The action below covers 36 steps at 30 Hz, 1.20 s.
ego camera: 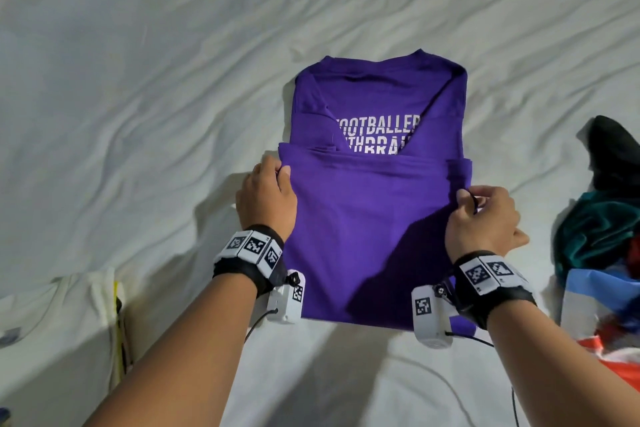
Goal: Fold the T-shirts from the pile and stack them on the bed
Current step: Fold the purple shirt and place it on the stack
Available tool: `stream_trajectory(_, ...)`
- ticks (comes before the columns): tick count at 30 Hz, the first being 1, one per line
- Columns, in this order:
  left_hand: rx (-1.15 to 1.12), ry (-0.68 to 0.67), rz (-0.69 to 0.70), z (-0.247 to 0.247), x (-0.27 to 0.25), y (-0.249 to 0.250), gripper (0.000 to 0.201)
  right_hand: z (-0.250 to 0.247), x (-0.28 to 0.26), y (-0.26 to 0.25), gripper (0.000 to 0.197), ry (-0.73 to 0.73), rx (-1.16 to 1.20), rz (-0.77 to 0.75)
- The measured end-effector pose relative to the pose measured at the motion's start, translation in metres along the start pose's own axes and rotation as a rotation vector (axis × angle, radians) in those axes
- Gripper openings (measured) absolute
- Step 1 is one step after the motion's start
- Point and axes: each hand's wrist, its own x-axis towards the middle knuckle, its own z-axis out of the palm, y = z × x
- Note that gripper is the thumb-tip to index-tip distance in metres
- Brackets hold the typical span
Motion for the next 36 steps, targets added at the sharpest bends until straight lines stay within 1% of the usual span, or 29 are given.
stream_trajectory(3, 0.004, -0.036, -0.03, 0.0, -0.002, -0.006, 0.02, -0.005, -0.003, 0.005, 0.015, -0.01, 0.021, 0.026)
stream_trajectory(5, 0.026, -0.032, -0.082, -0.002, -0.013, -0.009, 0.026, -0.011, -0.012, 0.011, 0.027, 0.008, 0.075, 0.039)
stream_trajectory(7, 0.081, -0.049, -0.172, -0.007, -0.036, -0.014, 0.035, -0.015, -0.029, 0.019, 0.038, 0.005, 0.094, 0.061)
stream_trajectory(8, 0.128, -0.081, -0.215, -0.008, -0.052, -0.016, 0.039, -0.016, -0.04, 0.025, 0.04, -0.02, 0.082, 0.07)
stream_trajectory(10, 0.24, -0.15, -0.243, -0.008, -0.087, -0.019, 0.043, -0.016, -0.06, 0.038, 0.039, -0.089, 0.004, 0.056)
stream_trajectory(11, 0.271, -0.172, -0.232, -0.007, -0.101, -0.02, 0.044, -0.016, -0.068, 0.043, 0.038, -0.113, -0.032, 0.04)
stream_trajectory(13, 0.27, -0.173, -0.204, -0.004, -0.117, -0.02, 0.045, -0.018, -0.076, 0.049, 0.038, -0.139, -0.074, 0.045)
stream_trajectory(16, 0.237, -0.1, -0.196, -0.001, -0.121, -0.015, 0.042, -0.022, -0.082, 0.05, 0.037, -0.219, -0.16, 0.075)
stream_trajectory(18, 0.245, -0.115, -0.222, -0.001, -0.121, -0.012, 0.045, -0.026, -0.086, 0.052, 0.04, -0.254, -0.192, 0.069)
stream_trajectory(19, 0.25, -0.131, -0.229, -0.001, -0.121, -0.015, 0.048, -0.029, -0.086, 0.054, 0.041, -0.253, -0.193, 0.065)
stream_trajectory(21, 0.254, -0.107, -0.218, -0.002, -0.118, -0.026, 0.052, -0.033, -0.084, 0.062, 0.042, -0.245, -0.194, 0.058)
stream_trajectory(23, 0.274, -0.074, -0.172, -0.005, -0.114, -0.036, 0.051, -0.036, -0.08, 0.069, 0.04, -0.244, -0.206, 0.038)
stream_trajectory(26, 0.352, -0.077, -0.084, -0.009, -0.116, -0.046, 0.05, -0.036, -0.08, 0.073, 0.032, -0.223, -0.163, 0.015)
stream_trajectory(27, 0.375, -0.071, -0.084, -0.011, -0.118, -0.047, 0.047, -0.035, -0.083, 0.075, 0.033, -0.183, -0.131, -0.012)
stream_trajectory(28, 0.399, -0.047, -0.095, -0.012, -0.121, -0.045, 0.043, -0.033, -0.087, 0.077, 0.039, -0.113, -0.127, -0.091)
stream_trajectory(29, 0.428, 0.0, -0.102, -0.012, -0.125, -0.04, 0.039, -0.031, -0.094, 0.076, 0.048, -0.042, -0.165, -0.199)
stream_trajectory(30, 0.46, 0.045, -0.082, -0.009, -0.13, -0.03, 0.037, -0.029, -0.103, 0.071, 0.056, -0.006, -0.211, -0.303)
stream_trajectory(31, 0.48, 0.06, -0.011, -0.004, -0.136, -0.017, 0.042, -0.025, -0.114, 0.065, 0.062, -0.02, -0.251, -0.412)
stream_trajectory(32, 0.482, 0.013, 0.114, 0.005, -0.143, -0.004, 0.051, -0.018, -0.125, 0.061, 0.065, -0.083, -0.294, -0.53)
stream_trajectory(34, 0.475, -0.19, 0.373, 0.026, -0.159, 0.008, 0.066, 0.0, -0.142, 0.059, 0.066, -0.244, -0.398, -0.757)
stream_trajectory(35, 0.471, -0.256, 0.448, 0.034, -0.16, 0.004, 0.069, 0.007, -0.145, 0.062, 0.065, -0.313, -0.448, -0.823)
stream_trajectory(36, 0.47, -0.287, 0.473, 0.038, -0.159, -0.004, 0.07, 0.012, -0.142, 0.068, 0.065, -0.359, -0.49, -0.856)
